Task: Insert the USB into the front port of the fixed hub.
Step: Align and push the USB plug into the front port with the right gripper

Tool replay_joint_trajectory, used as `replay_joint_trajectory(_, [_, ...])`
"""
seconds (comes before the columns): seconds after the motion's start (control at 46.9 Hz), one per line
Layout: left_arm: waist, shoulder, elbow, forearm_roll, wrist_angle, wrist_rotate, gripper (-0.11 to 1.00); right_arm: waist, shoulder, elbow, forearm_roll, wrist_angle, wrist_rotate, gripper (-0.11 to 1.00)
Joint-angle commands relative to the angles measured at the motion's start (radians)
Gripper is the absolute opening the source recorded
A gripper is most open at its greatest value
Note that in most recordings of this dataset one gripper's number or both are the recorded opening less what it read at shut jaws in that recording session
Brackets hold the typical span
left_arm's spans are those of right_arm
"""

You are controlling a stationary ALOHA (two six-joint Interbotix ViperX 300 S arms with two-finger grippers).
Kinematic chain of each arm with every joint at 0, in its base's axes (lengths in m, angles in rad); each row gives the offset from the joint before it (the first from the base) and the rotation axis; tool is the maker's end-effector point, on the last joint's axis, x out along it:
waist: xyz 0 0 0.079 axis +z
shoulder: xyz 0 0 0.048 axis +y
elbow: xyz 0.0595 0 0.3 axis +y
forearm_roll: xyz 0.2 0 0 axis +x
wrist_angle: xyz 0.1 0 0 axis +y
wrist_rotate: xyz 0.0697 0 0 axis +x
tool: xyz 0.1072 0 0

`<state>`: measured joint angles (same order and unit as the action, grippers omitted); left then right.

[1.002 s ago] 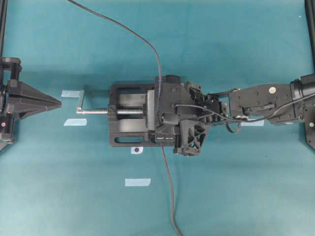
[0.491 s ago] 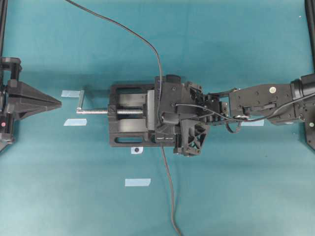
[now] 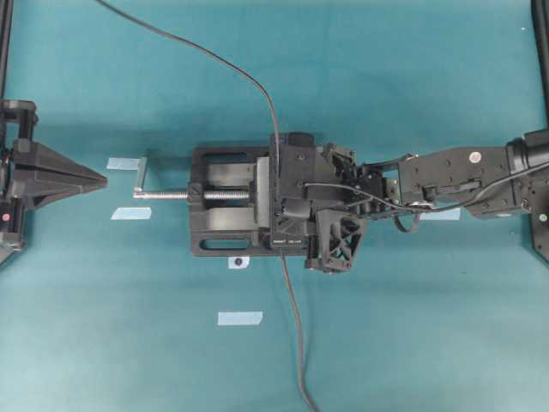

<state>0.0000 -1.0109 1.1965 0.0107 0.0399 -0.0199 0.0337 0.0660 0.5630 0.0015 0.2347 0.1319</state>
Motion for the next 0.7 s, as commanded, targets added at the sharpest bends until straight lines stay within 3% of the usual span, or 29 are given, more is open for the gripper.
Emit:
replay_joint_trajectory(0.0, [0.002, 0.003, -0.011, 0.003, -0.006, -0.002, 0.00, -0.002, -0.017, -0.017, -0.003, -0.005, 0.003, 0.05])
replay_joint_trajectory(0.682, [0.002, 0.002, -0.008, 0.002, -0.006, -0.002, 0.00, 0.000, 0.011, -0.035, -0.003, -0.020, 0.003, 0.05])
